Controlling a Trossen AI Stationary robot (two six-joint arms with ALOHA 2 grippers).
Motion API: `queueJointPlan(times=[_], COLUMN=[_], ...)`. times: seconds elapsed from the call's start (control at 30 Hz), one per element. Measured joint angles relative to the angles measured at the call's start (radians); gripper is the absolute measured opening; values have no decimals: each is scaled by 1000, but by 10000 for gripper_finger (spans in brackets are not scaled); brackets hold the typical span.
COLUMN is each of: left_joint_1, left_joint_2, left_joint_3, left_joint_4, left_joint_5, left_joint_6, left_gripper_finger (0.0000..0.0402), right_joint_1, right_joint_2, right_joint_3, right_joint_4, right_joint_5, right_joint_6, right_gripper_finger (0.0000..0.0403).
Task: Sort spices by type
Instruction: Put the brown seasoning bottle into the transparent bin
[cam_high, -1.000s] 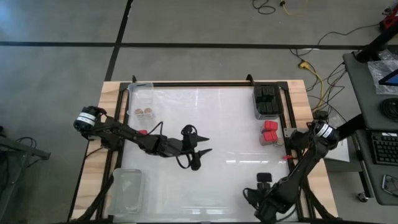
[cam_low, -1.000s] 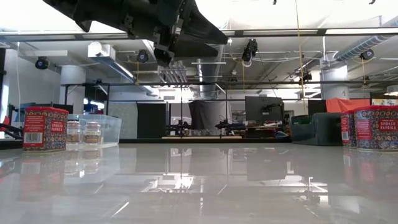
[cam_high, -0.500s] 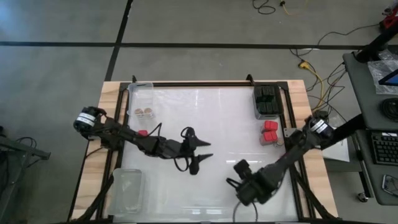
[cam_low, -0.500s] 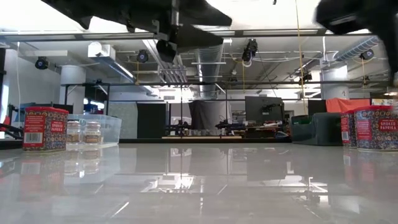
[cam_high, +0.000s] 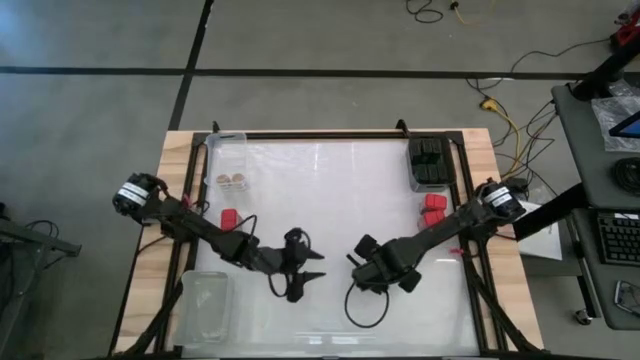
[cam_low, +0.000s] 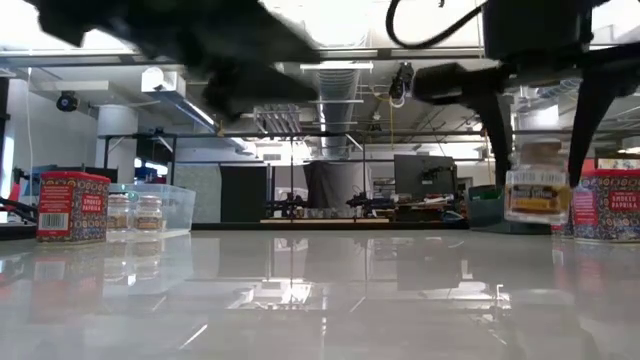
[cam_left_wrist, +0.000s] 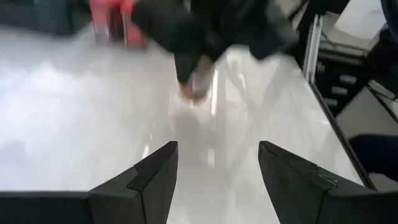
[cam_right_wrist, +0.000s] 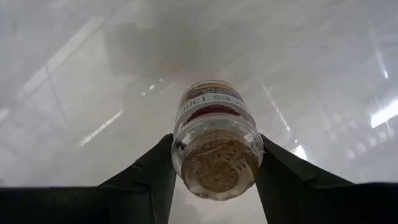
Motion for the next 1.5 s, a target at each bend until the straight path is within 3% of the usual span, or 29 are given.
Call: queueJointPlan(times=[0.17,0.4,0.8,1.0,1.27,1.4,1.5], left_joint_1=[-53,-146,-210,-211,-144,-88,-52], left_joint_2=[-45,-115,-117,-117,-117,-117,-106], left_joint_3=[-49,-67,-70,-67,-67,-46,-5], left_joint_4=[-56,-66,-66,-68,-63,-75,-87], left_joint_5=[-1,-27,-59,-52,-67,-25,-43], left_joint_6=[-115,-152,-244,-244,-295,-246,-118], left_gripper_finger=[207,207,207,207,207,209,221], right_joint_1=[-3,-39,-161,-164,-146,-120,-74], right_joint_2=[42,91,106,106,54,-16,-83], right_joint_3=[0,21,34,34,33,33,30], right_joint_4=[61,117,280,316,318,278,225], right_joint_5=[38,83,109,104,133,200,200], right_joint_6=[-136,-270,-509,-516,-477,-325,-155], right_gripper_finger=[184,177,187,203,270,300,317])
